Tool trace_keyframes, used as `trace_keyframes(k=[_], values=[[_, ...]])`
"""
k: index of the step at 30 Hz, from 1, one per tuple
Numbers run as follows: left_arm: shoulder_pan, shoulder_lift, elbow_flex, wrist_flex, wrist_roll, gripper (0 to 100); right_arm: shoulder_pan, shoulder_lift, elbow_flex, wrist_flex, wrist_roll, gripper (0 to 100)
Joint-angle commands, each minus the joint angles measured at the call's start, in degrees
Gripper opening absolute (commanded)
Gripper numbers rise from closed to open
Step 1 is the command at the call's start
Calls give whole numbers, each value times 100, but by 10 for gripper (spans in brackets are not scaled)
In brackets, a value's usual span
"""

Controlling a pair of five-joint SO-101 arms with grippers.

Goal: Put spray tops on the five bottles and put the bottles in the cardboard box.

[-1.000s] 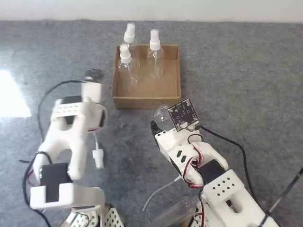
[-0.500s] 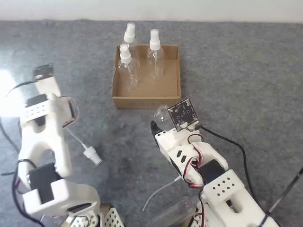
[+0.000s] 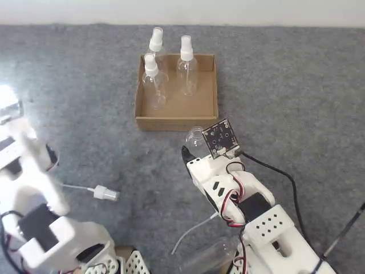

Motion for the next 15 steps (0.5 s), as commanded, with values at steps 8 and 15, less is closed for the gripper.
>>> trace_keyframes(k=[8,15], values=[[-1064,-97,593,35,-1275,167,75,-75,-440,4,88,144],[-1626,-97,831,62,-2013,167,75,-75,-440,4,88,144]])
